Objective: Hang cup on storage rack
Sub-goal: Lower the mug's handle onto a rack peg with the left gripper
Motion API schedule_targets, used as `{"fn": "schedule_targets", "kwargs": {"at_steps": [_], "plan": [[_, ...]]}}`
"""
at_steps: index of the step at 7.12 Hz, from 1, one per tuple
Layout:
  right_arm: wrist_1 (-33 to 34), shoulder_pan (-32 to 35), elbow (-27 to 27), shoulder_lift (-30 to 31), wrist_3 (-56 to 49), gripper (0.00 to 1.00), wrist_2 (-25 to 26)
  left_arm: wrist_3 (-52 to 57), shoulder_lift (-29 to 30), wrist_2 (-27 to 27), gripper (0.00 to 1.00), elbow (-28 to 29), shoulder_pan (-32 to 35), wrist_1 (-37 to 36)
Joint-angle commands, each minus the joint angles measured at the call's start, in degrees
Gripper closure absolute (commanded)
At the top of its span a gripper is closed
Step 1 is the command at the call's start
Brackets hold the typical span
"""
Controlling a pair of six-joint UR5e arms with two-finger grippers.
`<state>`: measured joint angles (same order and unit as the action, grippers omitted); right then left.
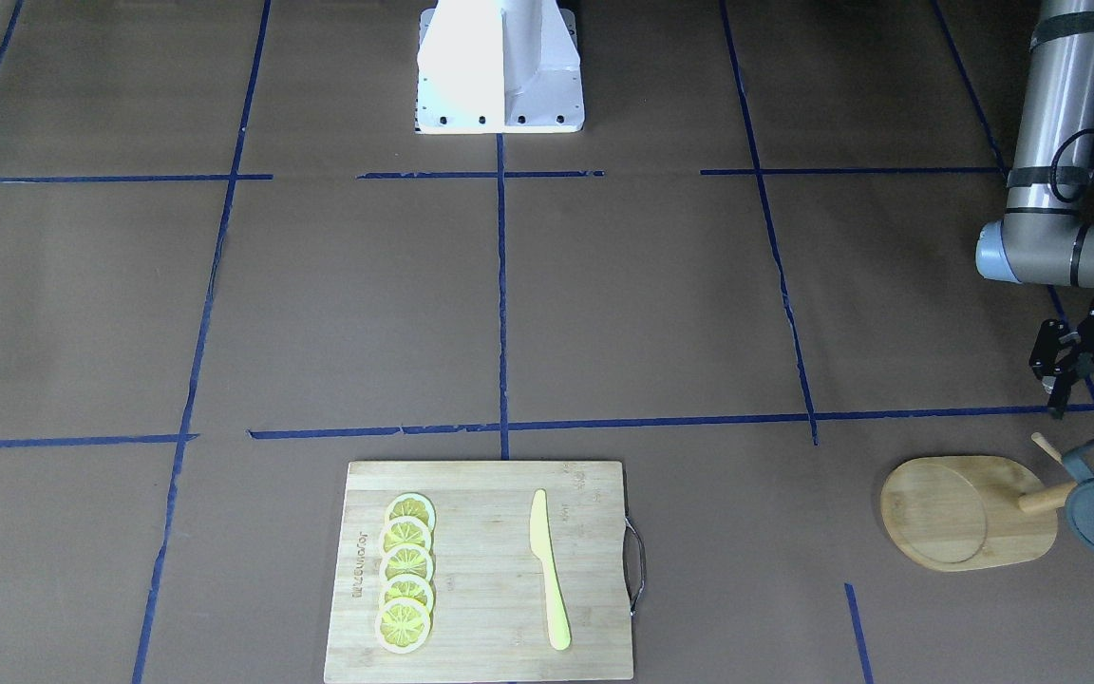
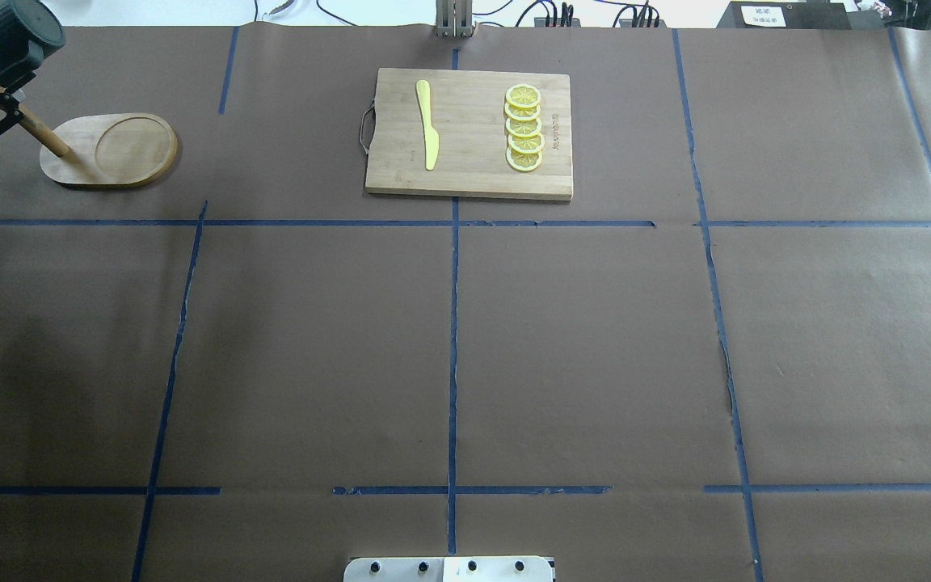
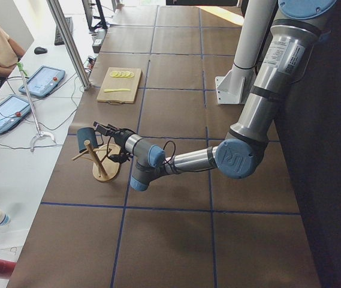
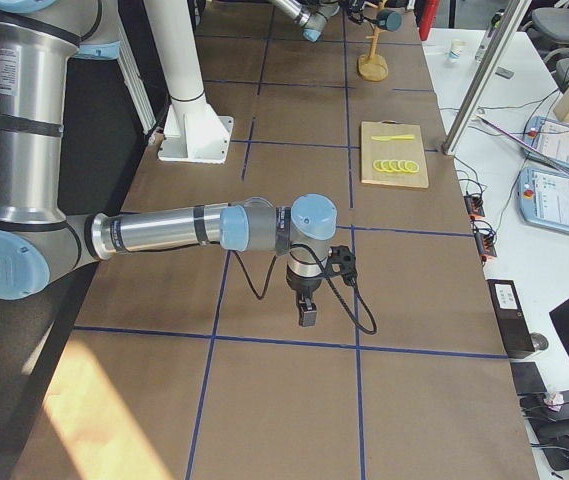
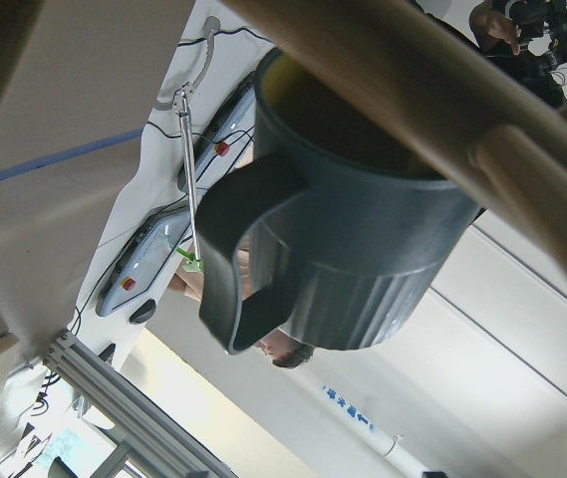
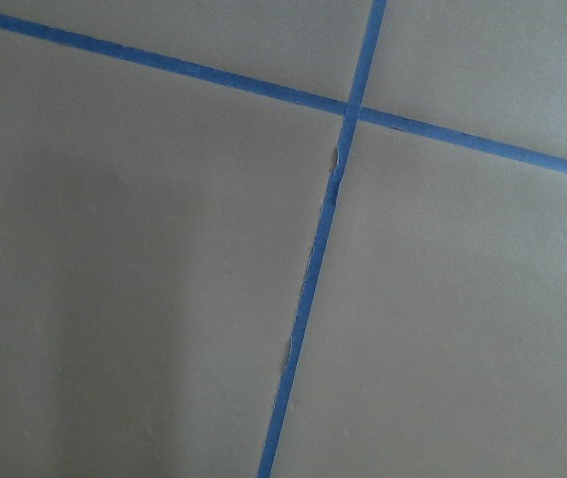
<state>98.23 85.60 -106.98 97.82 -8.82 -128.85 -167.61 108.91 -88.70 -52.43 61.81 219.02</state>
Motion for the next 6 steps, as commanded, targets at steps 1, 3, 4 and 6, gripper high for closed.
{"fn": "schedule_targets", "kwargs": {"at_steps": [1, 3, 4, 6], "plan": [[0.0, 0.0, -0.1, 0.0, 0.0, 0.0, 0.0, 0.1, -0.4, -2.4, 0.0, -0.7, 0.8, 0.1], [0.0, 0.0, 0.0, 0.0, 0.0, 0.0, 0.0, 2.2, -3.5, -3.6, 0.0, -3.4, 1.7, 2.0], [0.0, 0.0, 0.0, 0.0, 0.0, 0.0, 0.0, 4.6, -7.2, -3.6, 0.0, -7.1, 1.7, 3.2], [0.0, 0.0, 0.0, 0.0, 0.0, 0.0, -0.1, 11.4, -13.2, -7.5, 0.0, -15.2, 2.0, 3.3]]}}
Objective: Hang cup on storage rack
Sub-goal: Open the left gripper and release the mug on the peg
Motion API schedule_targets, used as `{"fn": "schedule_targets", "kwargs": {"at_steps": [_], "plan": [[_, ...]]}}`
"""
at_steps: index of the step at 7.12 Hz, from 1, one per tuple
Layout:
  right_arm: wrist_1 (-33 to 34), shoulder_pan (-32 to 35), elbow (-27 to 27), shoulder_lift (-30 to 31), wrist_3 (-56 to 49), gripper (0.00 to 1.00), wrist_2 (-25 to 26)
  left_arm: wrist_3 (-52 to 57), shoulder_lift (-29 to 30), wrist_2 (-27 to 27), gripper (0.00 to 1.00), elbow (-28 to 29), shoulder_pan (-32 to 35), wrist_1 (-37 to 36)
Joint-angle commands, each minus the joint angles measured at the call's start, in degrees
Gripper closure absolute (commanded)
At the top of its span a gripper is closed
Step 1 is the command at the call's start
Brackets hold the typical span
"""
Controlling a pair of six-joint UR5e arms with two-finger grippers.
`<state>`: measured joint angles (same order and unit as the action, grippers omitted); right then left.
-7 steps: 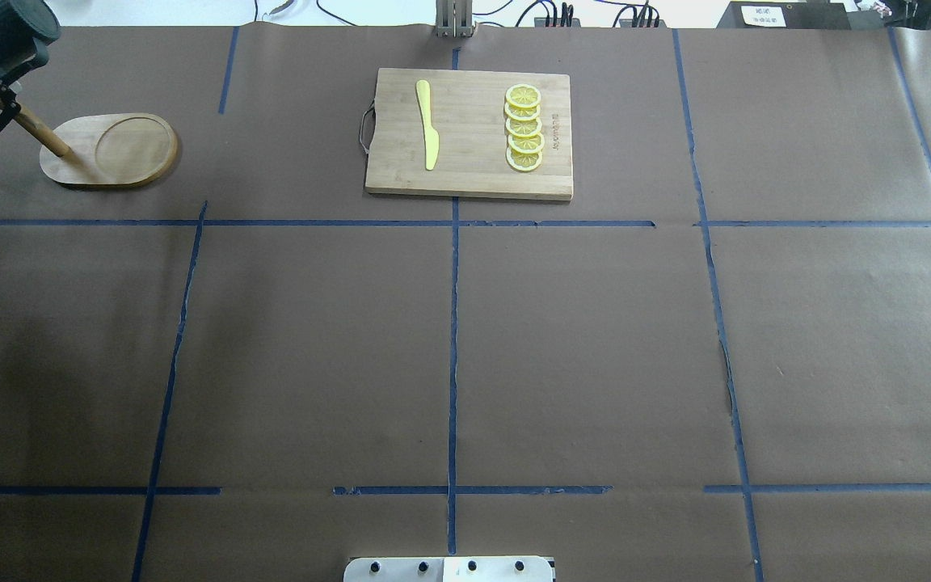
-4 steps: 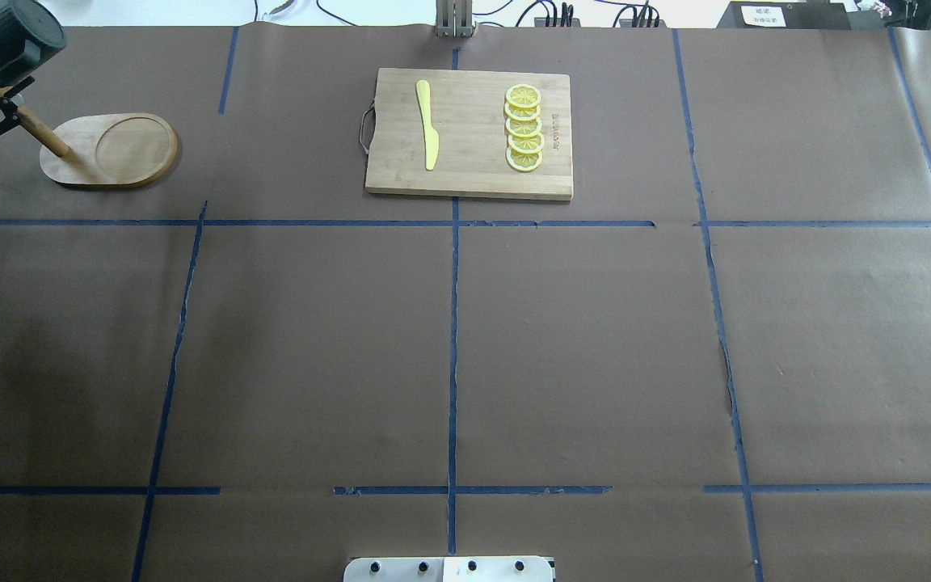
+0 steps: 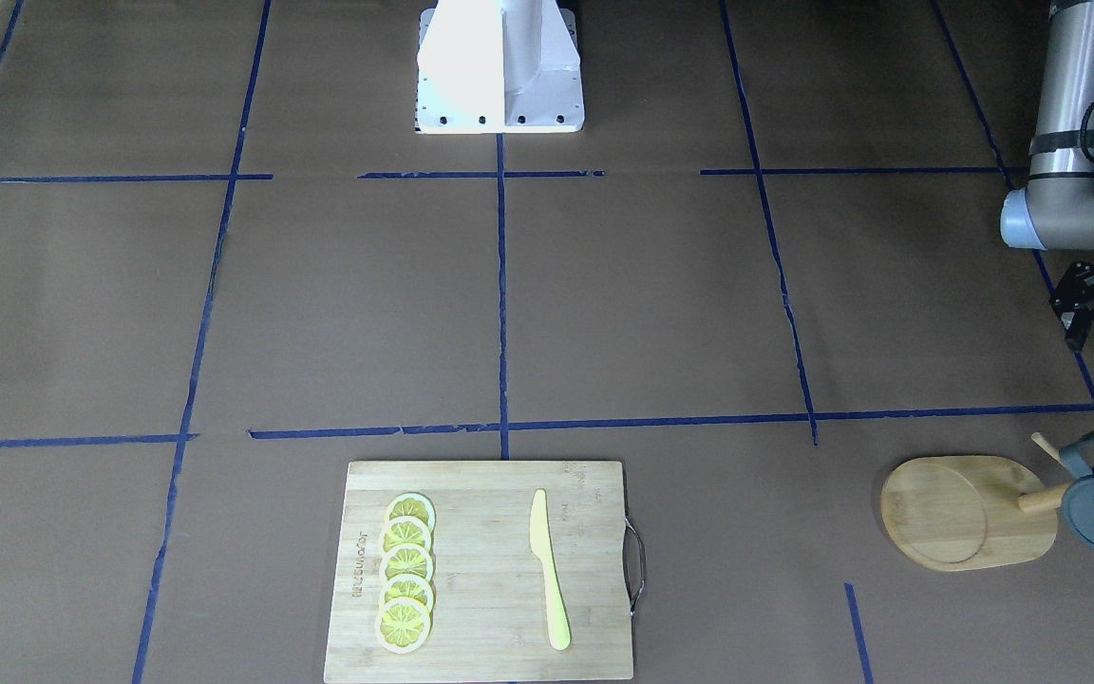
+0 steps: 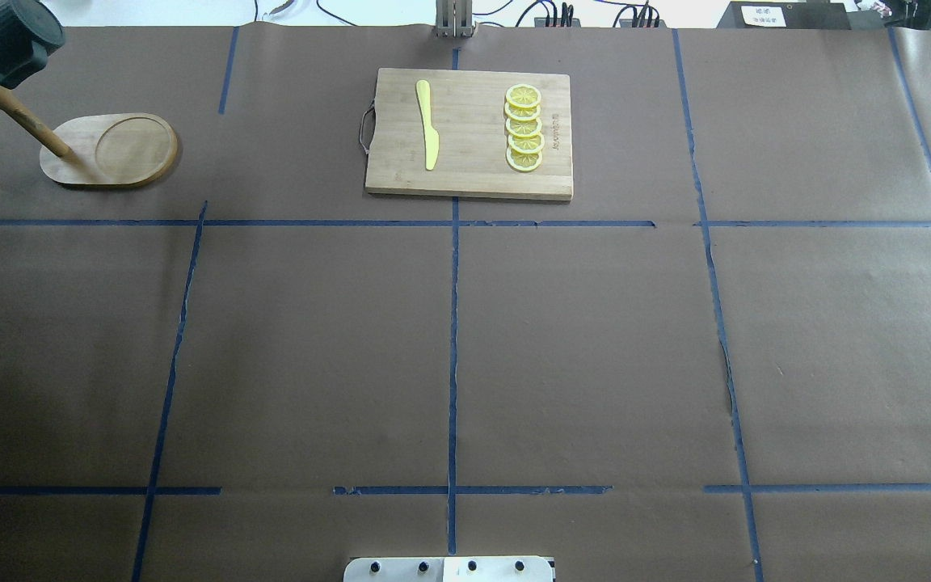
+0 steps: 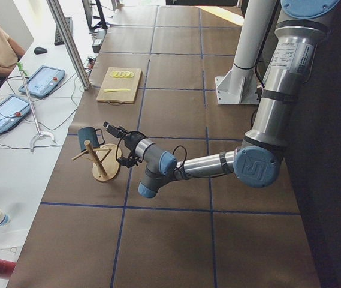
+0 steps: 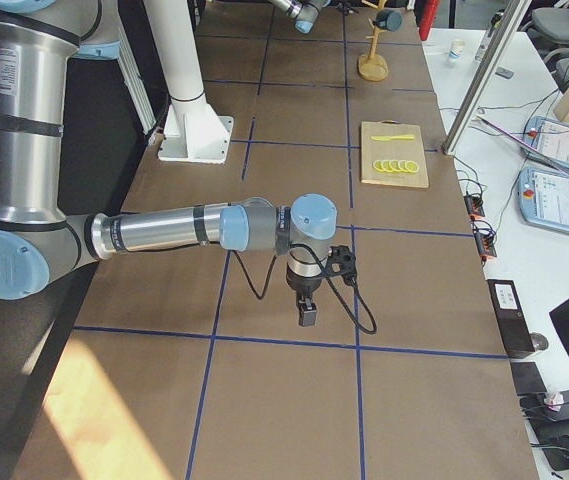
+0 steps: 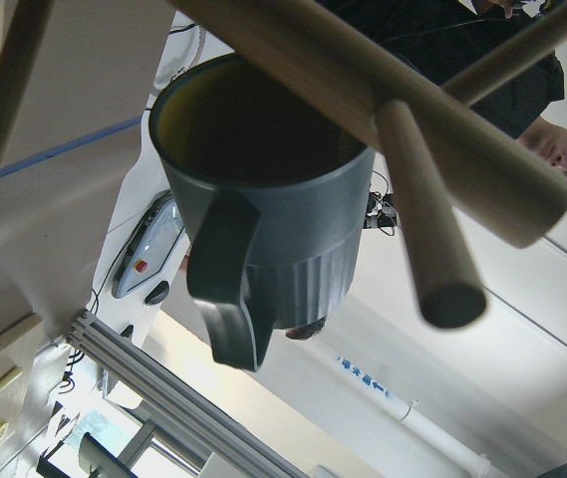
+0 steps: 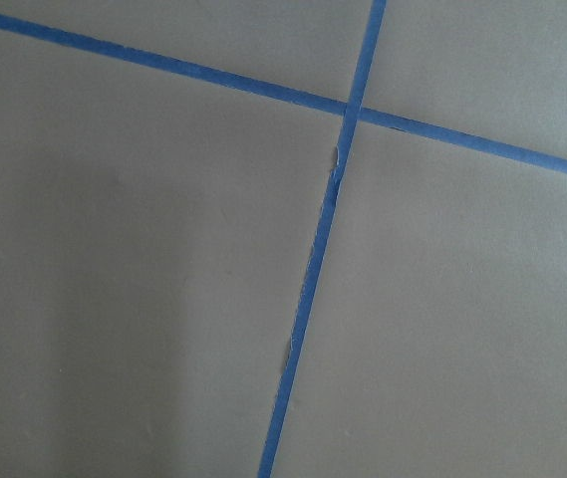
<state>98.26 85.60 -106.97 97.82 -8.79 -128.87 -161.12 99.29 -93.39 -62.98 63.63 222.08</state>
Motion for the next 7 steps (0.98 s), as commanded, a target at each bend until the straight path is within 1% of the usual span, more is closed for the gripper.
{"fn": "schedule_targets", "kwargs": {"at_steps": [1, 2, 3, 4, 5, 6, 7], "plan": [[0.0, 0.0, 0.2, 0.0, 0.0, 0.0, -0.1, 12.9, -5.2, -6.2, 0.0, -6.6, 0.3, 0.0], [0.0, 0.0, 0.4, 0.0, 0.0, 0.0, -0.1, 19.9, -5.2, -9.1, 0.0, -6.9, 0.7, -0.2], [0.0, 0.0, 0.4, 0.1, 0.0, 0.0, 0.0, 30.4, -5.2, -16.9, 0.0, -6.8, 3.4, -1.2], [0.0, 0.0, 0.5, 0.1, 0.0, 0.0, 0.0, 45.6, -5.2, -26.6, 0.0, -7.2, 7.5, -7.2], [0.0, -0.1, 0.6, 0.3, 0.1, 0.0, -0.1, 61.7, -5.0, -34.6, 0.0, -7.4, 11.2, -13.8], [0.0, -0.1, 0.6, 0.5, 0.1, 0.0, -0.1, 75.3, -5.1, -38.1, 0.0, -7.4, 14.5, -19.1], [0.0, -0.1, 0.9, 0.6, 0.1, 0.0, -0.1, 89.1, -5.1, -38.1, 0.0, -7.4, 15.9, -23.6]]}}
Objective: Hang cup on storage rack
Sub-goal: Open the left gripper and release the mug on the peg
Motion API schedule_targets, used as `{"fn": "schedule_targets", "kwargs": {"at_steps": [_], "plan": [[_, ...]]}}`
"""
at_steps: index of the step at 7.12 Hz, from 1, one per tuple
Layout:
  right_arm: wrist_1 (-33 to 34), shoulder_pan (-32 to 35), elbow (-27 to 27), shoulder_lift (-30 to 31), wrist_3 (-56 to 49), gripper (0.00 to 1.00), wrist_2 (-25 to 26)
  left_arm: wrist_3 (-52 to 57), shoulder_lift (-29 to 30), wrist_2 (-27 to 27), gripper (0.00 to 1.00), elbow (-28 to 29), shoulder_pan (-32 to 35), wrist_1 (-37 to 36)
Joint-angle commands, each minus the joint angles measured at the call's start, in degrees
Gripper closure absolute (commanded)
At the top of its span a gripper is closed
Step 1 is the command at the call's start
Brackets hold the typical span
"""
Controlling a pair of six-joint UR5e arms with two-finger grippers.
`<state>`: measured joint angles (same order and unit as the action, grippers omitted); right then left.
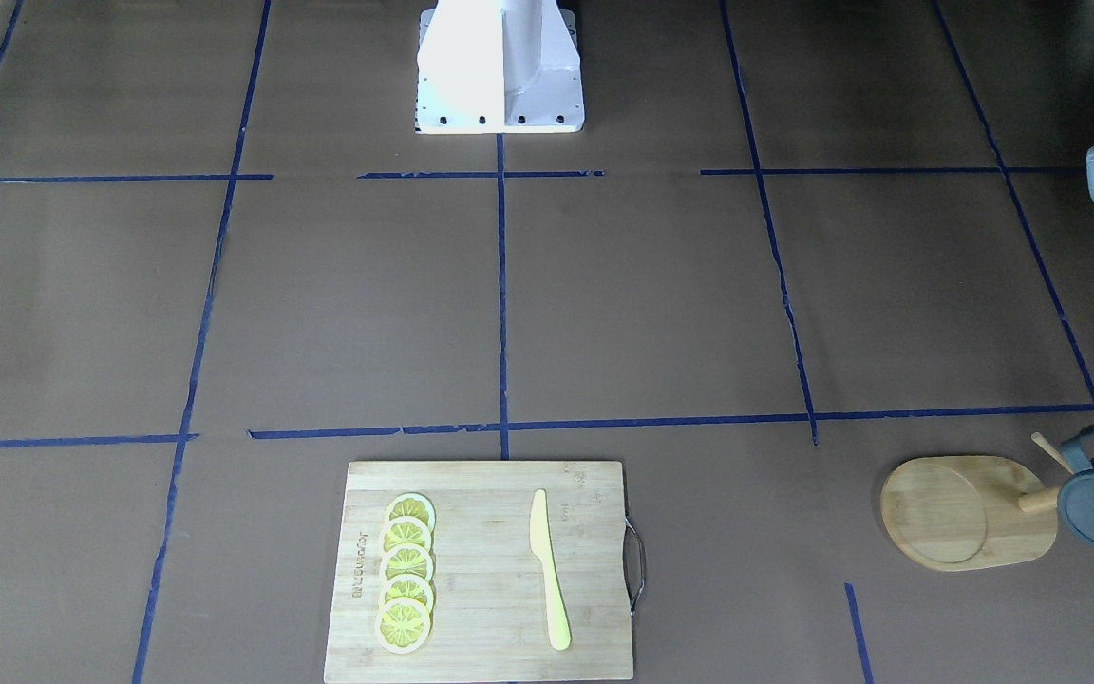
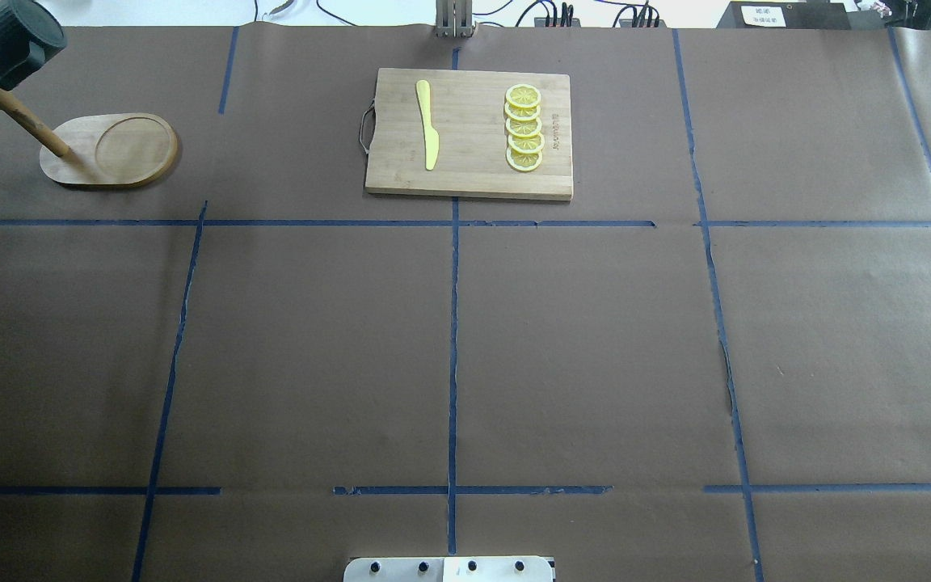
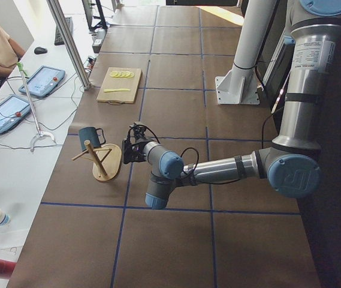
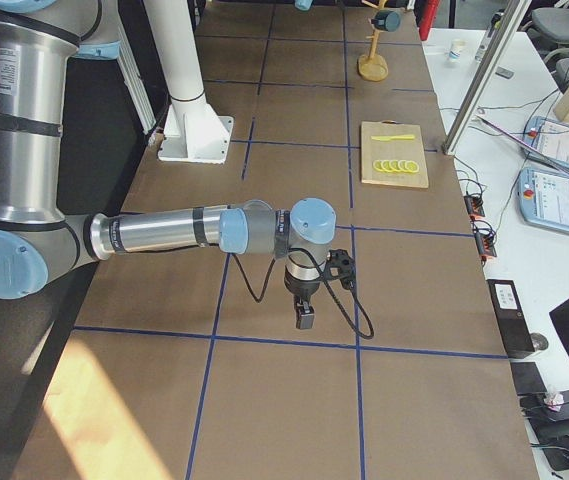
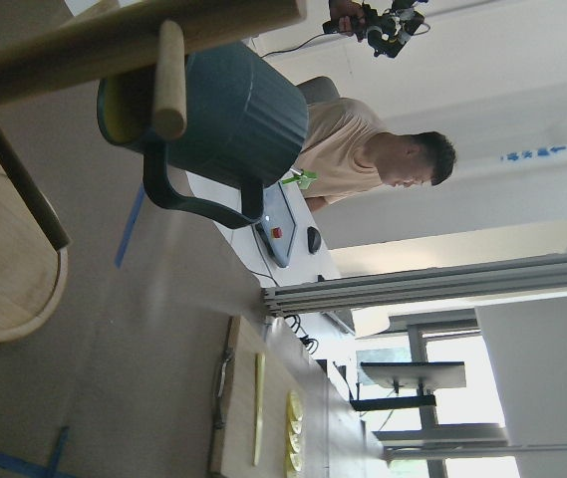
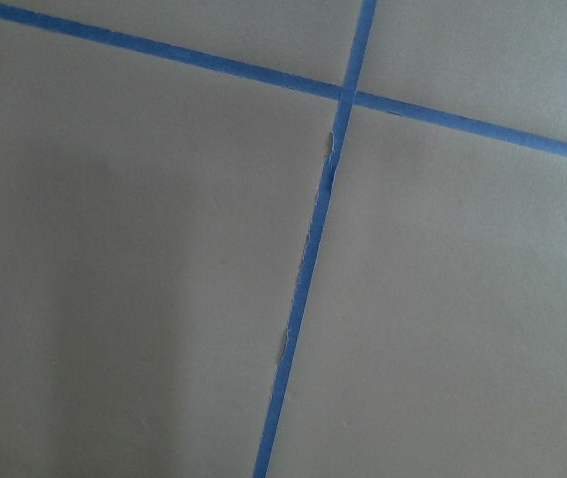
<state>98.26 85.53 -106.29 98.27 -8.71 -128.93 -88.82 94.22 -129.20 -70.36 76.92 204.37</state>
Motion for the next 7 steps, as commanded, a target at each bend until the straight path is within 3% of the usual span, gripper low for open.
{"fn": "schedule_targets", "kwargs": {"at_steps": [1, 5, 7], "plan": [[0.0, 0.0, 0.2, 0.2, 0.0, 0.0, 0.0, 31.4, -0.2, -2.0, 0.0, 0.0, 3.8, -10.6], [0.0, 0.0, 0.3, 0.2, 0.0, 0.0, 0.0, 80.7, -1.5, 4.7, 0.0, -1.3, 8.2, -35.6], [0.0, 0.1, 0.3, 0.2, 0.0, 0.0, 0.0, 100.5, -1.7, 15.0, 0.0, -4.8, 9.3, -51.9]]}}
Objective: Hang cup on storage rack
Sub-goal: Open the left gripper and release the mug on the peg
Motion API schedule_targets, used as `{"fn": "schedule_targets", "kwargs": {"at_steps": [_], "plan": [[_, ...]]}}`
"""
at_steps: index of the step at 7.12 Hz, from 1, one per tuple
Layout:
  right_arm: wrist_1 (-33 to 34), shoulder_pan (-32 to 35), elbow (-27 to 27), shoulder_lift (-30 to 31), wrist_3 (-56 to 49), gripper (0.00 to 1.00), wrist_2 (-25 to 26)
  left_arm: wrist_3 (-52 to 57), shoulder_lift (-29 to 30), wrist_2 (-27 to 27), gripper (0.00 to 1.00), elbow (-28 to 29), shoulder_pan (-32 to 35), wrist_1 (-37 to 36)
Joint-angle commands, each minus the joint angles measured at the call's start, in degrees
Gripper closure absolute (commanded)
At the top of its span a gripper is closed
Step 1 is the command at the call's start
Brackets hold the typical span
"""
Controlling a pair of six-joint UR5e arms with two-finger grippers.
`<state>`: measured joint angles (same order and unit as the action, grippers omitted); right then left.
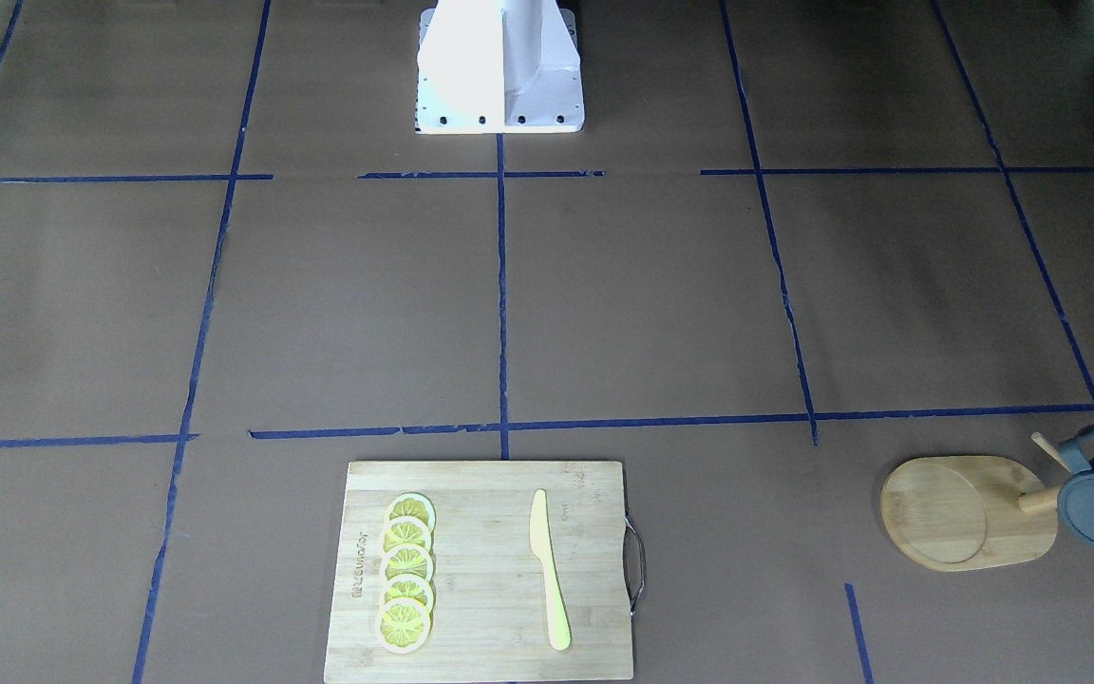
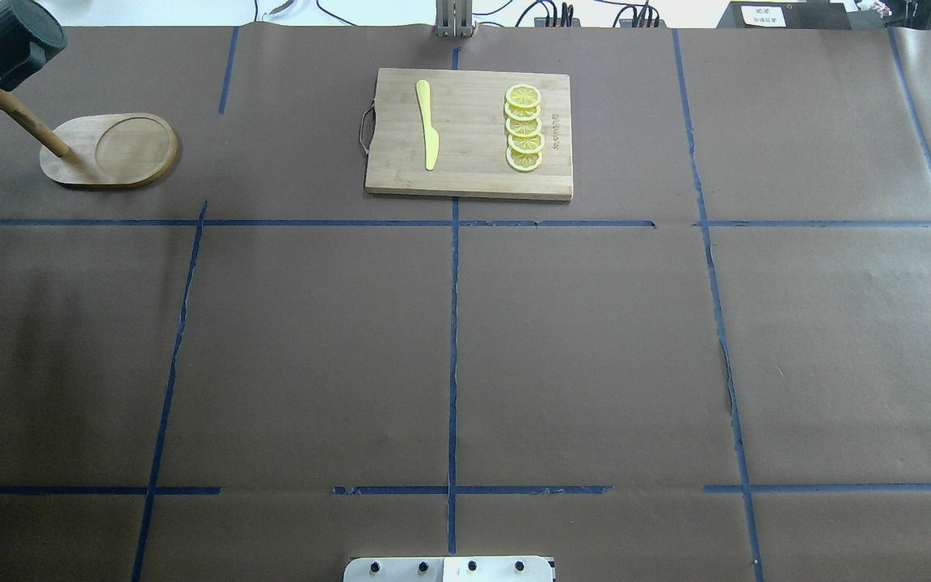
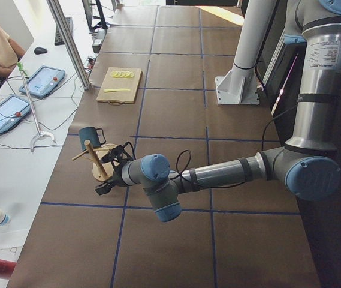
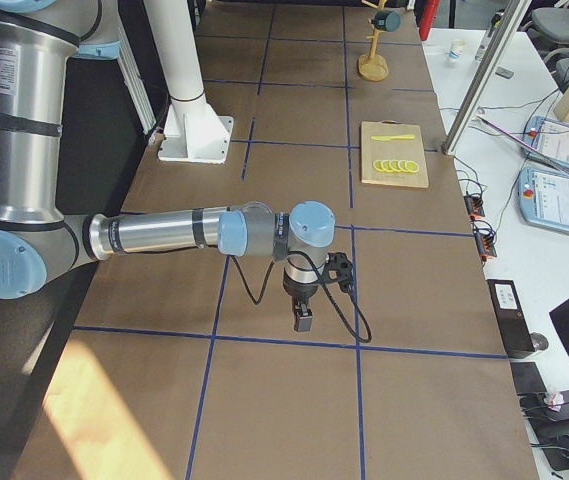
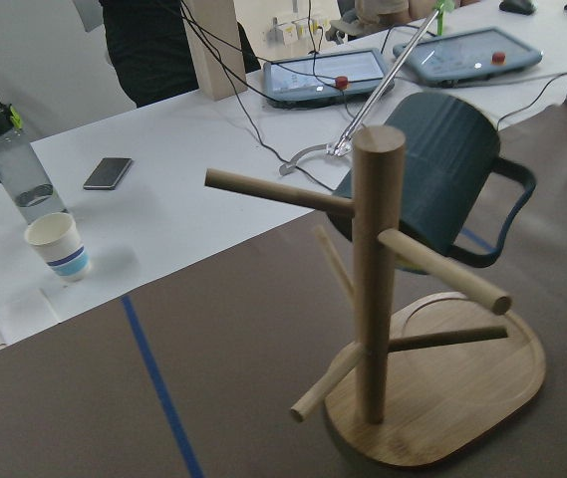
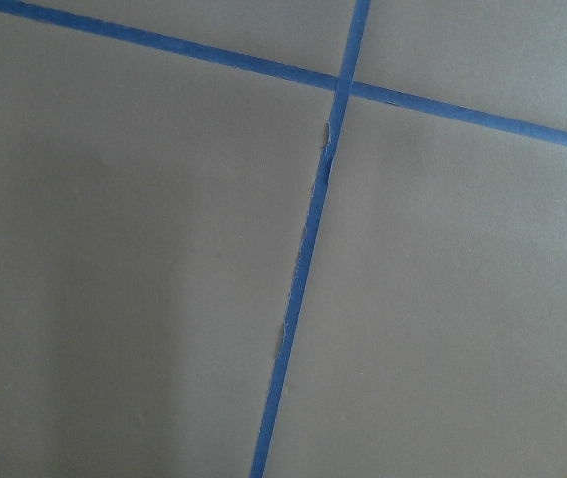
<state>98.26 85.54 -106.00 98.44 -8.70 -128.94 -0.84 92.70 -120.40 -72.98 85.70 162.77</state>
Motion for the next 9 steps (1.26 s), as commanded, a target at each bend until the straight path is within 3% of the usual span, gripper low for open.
{"fn": "schedule_targets", "kwargs": {"at_steps": [1, 3, 4, 5, 6, 8, 9], "plan": [[0.0, 0.1, 0.0, 0.1, -0.1, 0.0, -0.1, 17.2, -0.1, 7.8, 0.0, -4.2, 1.0, -19.4], [0.0, 0.0, 0.0, 0.1, -0.4, 0.0, 0.0, 17.3, 0.6, 7.5, 0.0, -5.3, 2.5, -42.2], [0.0, 0.1, 0.0, 0.1, -0.3, 0.0, 0.0, 12.1, 1.7, 5.3, 0.0, -6.6, 2.8, -55.7], [0.0, 0.1, 0.0, 0.1, -0.3, 0.0, 0.0, 2.7, 1.0, -7.6, 0.0, -8.5, 3.6, -62.4], [0.0, 0.0, 0.0, 0.1, -0.3, 0.0, 0.1, 0.2, 0.7, -13.9, 0.0, -8.8, 3.9, -66.7], [0.0, 0.0, 0.0, 0.1, -0.3, 0.0, 0.0, 0.2, 0.7, -14.7, 0.0, -13.6, 3.9, -78.5], [0.0, 0.1, 0.0, 0.1, -0.2, 0.0, 0.0, 0.5, -1.6, -14.9, 0.0, -16.3, 4.0, -78.8]]}}
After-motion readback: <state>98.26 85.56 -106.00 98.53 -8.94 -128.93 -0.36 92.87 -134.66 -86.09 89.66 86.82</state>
